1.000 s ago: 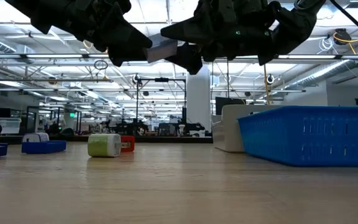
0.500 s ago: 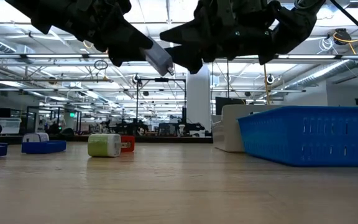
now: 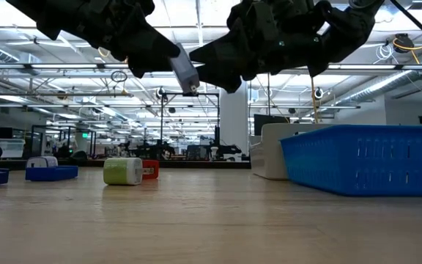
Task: Pick & Place Office items
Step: Put the light blue charger adapter into the gray bin
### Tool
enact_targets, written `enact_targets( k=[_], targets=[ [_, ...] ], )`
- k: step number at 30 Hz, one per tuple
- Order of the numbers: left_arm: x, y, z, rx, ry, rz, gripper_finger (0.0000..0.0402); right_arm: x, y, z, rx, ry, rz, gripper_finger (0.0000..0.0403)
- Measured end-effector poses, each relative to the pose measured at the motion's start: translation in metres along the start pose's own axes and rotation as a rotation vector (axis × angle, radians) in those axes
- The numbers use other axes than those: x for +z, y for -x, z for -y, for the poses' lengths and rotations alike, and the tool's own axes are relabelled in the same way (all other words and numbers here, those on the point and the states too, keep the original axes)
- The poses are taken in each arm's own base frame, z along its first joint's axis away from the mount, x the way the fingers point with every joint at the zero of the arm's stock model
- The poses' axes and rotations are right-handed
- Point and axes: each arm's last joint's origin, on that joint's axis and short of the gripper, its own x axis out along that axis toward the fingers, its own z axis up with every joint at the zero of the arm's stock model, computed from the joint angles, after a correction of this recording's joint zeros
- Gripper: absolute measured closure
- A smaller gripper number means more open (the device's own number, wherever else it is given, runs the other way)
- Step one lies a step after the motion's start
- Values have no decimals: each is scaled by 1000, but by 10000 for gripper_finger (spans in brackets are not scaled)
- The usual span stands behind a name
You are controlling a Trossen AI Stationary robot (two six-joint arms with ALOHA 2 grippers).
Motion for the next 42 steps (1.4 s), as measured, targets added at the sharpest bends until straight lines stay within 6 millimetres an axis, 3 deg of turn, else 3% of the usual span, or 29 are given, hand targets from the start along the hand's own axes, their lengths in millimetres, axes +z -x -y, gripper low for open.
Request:
enact_targets(
  k=[9, 14, 21, 26, 30, 38, 42],
  targets=[
    [0, 0, 0, 0, 0, -1, 165, 5, -8, -9, -33, 9, -43, 69],
    [0, 0, 0, 4, 0, 0, 189, 5, -19, -8, -90, 29, -71, 66],
    [0, 0, 0, 1, -1, 0, 189, 2, -29, -5, -94, 29, -70, 81],
    [0, 0, 0, -1, -1, 4, 163, 1, -31, -1, -123, 60, -39, 92],
    [1, 0, 0, -1, 0, 6, 182, -3, -32, -1, -127, 63, -55, 104],
    [1, 0, 0, -2, -9, 12, 192, 0, -32, -1, -125, 76, -35, 167],
    [1, 0, 0, 2, -12, 14, 167, 1, -32, -1, -126, 70, -32, 196]
  ],
)
